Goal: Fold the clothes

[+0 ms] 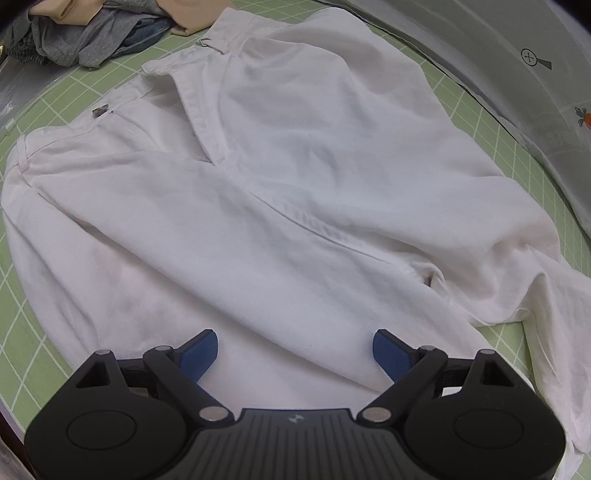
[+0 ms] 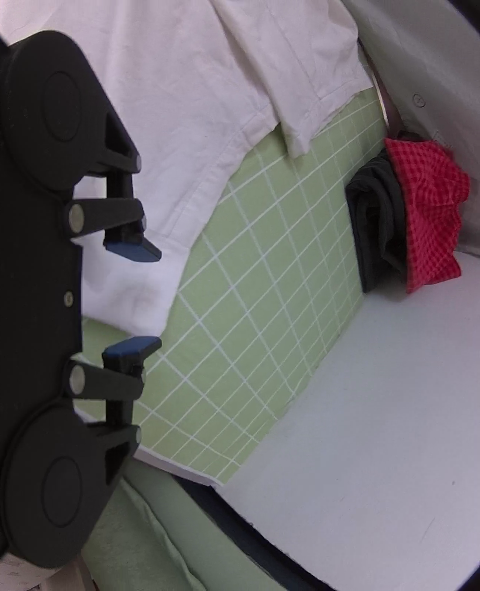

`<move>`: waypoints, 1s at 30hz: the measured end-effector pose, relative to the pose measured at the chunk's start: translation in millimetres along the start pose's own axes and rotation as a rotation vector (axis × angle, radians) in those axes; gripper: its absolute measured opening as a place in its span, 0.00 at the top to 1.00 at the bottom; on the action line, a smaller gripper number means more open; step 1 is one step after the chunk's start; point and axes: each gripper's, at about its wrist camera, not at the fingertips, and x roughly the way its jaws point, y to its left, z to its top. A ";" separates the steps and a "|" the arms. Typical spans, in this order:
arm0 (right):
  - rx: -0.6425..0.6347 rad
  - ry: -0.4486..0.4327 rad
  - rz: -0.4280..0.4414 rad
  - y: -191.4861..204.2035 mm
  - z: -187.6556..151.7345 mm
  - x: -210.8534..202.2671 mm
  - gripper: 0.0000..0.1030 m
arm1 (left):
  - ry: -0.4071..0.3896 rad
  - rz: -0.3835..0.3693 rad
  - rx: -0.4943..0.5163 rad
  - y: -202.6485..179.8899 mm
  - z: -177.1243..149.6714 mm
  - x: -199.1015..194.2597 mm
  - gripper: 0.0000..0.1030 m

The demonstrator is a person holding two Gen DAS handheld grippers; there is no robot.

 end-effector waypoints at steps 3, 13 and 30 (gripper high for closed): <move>-0.007 -0.051 0.129 24.9 20.3 -6.6 0.32 | -0.002 -0.003 0.012 -2.7 -2.7 -0.9 0.12; -0.132 -0.019 0.339 97.4 52.3 39.7 0.24 | -0.055 -0.063 0.013 -25.2 13.9 -1.8 0.12; -0.172 -0.050 0.428 96.8 64.1 64.9 0.83 | -0.011 -0.001 -0.007 -45.0 32.8 27.2 0.11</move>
